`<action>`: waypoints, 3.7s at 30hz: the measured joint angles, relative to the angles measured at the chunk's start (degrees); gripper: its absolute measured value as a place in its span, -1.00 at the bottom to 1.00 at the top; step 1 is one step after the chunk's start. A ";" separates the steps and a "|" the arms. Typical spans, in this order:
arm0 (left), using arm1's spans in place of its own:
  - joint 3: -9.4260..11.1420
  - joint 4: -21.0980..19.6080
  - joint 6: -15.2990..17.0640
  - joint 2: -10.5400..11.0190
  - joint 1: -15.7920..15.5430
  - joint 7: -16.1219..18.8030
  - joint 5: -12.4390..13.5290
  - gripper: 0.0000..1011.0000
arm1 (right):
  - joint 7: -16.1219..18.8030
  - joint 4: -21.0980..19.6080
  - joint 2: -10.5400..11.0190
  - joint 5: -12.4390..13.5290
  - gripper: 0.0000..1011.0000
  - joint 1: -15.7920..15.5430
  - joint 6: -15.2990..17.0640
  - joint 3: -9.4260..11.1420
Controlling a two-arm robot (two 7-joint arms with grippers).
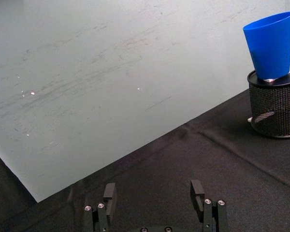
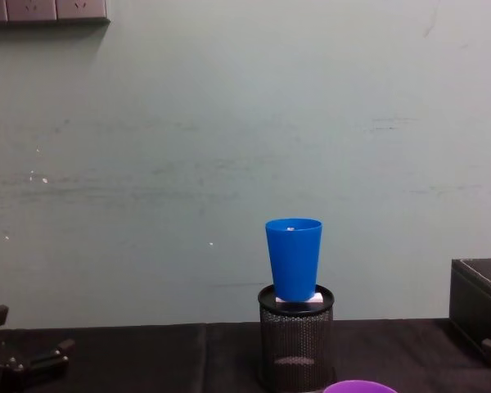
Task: Pick up one cup with a gripper and tap it against the other cup.
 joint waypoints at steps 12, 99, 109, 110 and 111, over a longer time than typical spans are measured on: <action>0.00 0.00 0.00 0.00 0.00 0.00 0.00 0.98 | 0.00 0.00 0.00 0.00 0.98 0.00 0.00 0.00; 0.00 0.00 0.00 0.00 0.00 0.00 0.00 0.98 | 25.31 -1.15 -4.80 6.73 0.98 -5.84 -7.64 -0.19; 0.00 0.00 0.00 0.00 0.00 0.00 0.00 0.98 | 28.30 2.54 -7.93 6.60 0.98 -2.74 -6.82 -0.49; 0.00 0.00 0.00 0.00 0.00 0.00 0.00 0.98 | 28.73 2.90 -8.34 6.58 0.98 -2.51 -6.79 -0.52; 0.00 0.00 0.00 0.00 0.00 0.00 0.00 0.98 | 28.91 3.04 -8.52 6.56 0.98 -2.43 -6.78 -0.52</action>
